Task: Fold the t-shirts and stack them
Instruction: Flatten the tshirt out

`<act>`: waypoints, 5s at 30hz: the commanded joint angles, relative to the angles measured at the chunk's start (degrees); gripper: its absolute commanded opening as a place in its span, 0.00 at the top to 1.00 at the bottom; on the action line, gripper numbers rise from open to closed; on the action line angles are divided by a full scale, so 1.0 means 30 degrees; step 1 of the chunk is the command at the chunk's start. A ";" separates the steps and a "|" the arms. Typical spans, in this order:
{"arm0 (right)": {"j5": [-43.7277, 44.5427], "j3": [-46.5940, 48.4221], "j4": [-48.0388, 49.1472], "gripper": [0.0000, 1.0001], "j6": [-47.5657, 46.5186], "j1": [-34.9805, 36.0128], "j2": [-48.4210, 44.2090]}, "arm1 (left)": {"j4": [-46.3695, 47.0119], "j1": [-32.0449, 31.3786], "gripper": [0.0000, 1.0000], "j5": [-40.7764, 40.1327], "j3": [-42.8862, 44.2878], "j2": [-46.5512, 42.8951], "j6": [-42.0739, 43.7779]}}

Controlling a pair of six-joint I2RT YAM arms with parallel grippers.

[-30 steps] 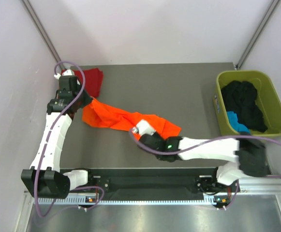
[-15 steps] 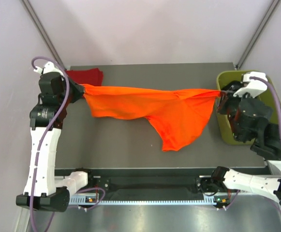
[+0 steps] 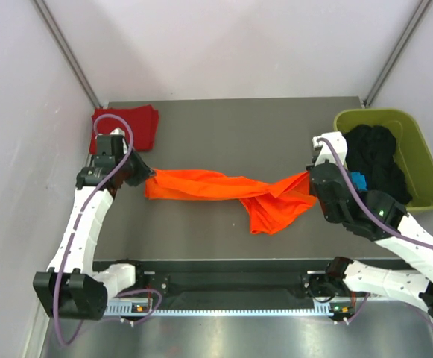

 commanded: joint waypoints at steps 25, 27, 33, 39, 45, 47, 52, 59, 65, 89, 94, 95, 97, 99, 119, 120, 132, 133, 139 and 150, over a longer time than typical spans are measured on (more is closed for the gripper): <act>-0.2807 -0.2808 0.3795 1.00 0.0510 -0.0444 0.0838 | 0.5344 0.0044 0.39 0.2257 -0.3266 0.3741 0.0484; -0.3011 -0.2838 0.3884 1.00 0.0422 -0.0473 0.0780 | 0.6346 0.0073 0.39 0.3338 -0.4057 0.4266 -0.0042; -0.3100 -0.2955 0.3943 1.00 0.0217 -0.0502 0.0516 | 1.0331 0.0044 0.45 0.3959 -0.4646 0.6551 -0.1126; -0.3334 -0.3072 0.3972 1.00 0.0246 -0.0503 0.0427 | 1.1359 0.0044 0.45 0.2321 -0.4647 0.7871 -0.1159; -0.3335 -0.3160 0.4060 1.00 0.0217 -0.0532 0.0486 | 1.1653 0.0073 0.47 0.1764 -0.4880 0.8516 -0.1041; -0.3364 -0.3160 0.4148 1.00 0.0188 -0.0561 0.0515 | 1.1712 0.0073 0.49 0.1617 -0.4911 0.8546 -0.1041; -0.3422 -0.3160 0.4294 1.00 0.0158 -0.0620 0.0691 | 1.2092 0.0073 0.53 0.1353 -0.5057 0.8809 -0.1042; -0.3422 -0.3218 0.4353 1.00 0.0100 -0.0707 0.0779 | 1.2531 0.0044 0.67 0.1673 -0.4823 0.9658 -0.1217; -0.3422 -0.3277 0.4412 1.00 0.0100 -0.0854 0.0779 | 1.2241 0.0044 0.97 0.1733 -0.4560 0.9660 -0.1450; -1.0622 1.1551 0.4149 1.00 -0.3211 -0.7592 0.1928 | -0.0327 0.0015 1.00 -0.0288 1.4017 0.0757 -0.2945; -1.1922 1.1514 0.2539 1.00 -0.3152 -0.7592 -0.0890 | -0.1588 0.0015 1.00 0.0239 1.3927 -0.0710 -0.3004; -1.1745 1.1663 0.2392 1.00 -0.3210 -0.7592 -0.1036 | -0.1560 0.0015 1.00 0.0268 1.3869 -0.0683 -0.3033; -1.1480 1.1665 0.2769 1.00 -0.3734 -0.7621 -0.0804 | -0.1414 0.0015 1.00 0.0210 1.3636 -0.0247 -0.3034; -1.1392 1.1431 0.3618 1.00 -0.4263 -0.7563 0.0243 | -0.0396 0.0015 1.00 0.0443 1.2759 0.0253 -0.3209; -1.1332 2.3091 1.0535 1.00 -0.9304 -1.3305 1.6079 | 0.4094 0.0513 1.00 0.3021 2.7317 1.6722 -0.5318; -1.1449 2.2916 1.0419 1.00 -0.9421 -1.3305 1.5782 | 0.4095 0.0513 1.00 0.2819 2.6968 1.5966 -0.5232; -1.3734 1.1838 0.6643 1.00 -0.7875 -1.3276 0.8345 | 0.5000 0.0513 1.00 0.1909 1.2183 0.6509 -0.1980; -1.3764 1.0419 0.6435 1.00 -0.7463 -1.3276 0.7584 | 0.4974 0.0542 1.00 0.1793 0.9849 0.5886 -0.1718; -1.5343 0.0689 0.3891 1.00 -0.3917 -1.3071 0.1436 | 0.4593 0.0513 1.00 0.1352 0.1514 0.1666 -0.0778; -1.4350 -0.4273 -0.1564 1.00 0.2000 -1.1606 -0.0570 | 0.3686 0.0513 1.00 0.1414 -0.6813 -0.2234 -0.1801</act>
